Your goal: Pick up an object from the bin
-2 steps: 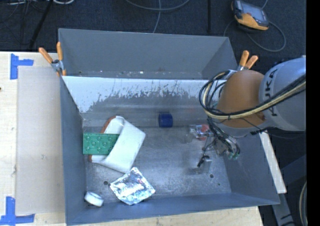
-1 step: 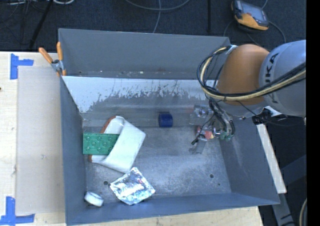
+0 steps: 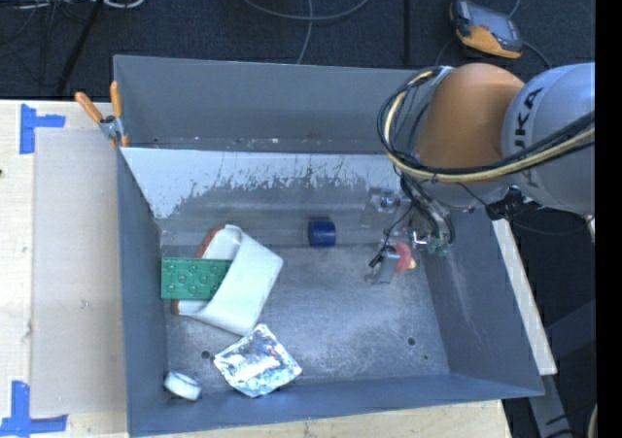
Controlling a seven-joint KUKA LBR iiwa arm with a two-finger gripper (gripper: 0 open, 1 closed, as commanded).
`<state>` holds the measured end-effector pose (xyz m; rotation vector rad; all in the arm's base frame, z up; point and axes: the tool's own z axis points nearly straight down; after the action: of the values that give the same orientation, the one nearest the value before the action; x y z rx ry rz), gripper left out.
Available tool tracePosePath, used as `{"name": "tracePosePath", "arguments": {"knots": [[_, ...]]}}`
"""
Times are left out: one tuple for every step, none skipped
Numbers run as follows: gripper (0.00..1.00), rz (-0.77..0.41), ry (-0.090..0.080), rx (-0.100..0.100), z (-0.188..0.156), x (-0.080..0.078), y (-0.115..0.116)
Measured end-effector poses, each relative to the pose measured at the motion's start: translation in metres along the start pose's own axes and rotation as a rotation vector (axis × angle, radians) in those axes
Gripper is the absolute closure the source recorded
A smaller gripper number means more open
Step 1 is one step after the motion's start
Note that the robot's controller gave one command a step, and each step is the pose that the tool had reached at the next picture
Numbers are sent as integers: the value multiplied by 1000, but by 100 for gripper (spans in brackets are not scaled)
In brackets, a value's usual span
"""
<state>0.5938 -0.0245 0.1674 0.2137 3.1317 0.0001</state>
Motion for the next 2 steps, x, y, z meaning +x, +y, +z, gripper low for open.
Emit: {"name": "tracePosePath", "arguments": {"knots": [[0, -92, 12, -1, 102, 40, 49], [0, -436, -5, 0, -58, 25, 53]]}}
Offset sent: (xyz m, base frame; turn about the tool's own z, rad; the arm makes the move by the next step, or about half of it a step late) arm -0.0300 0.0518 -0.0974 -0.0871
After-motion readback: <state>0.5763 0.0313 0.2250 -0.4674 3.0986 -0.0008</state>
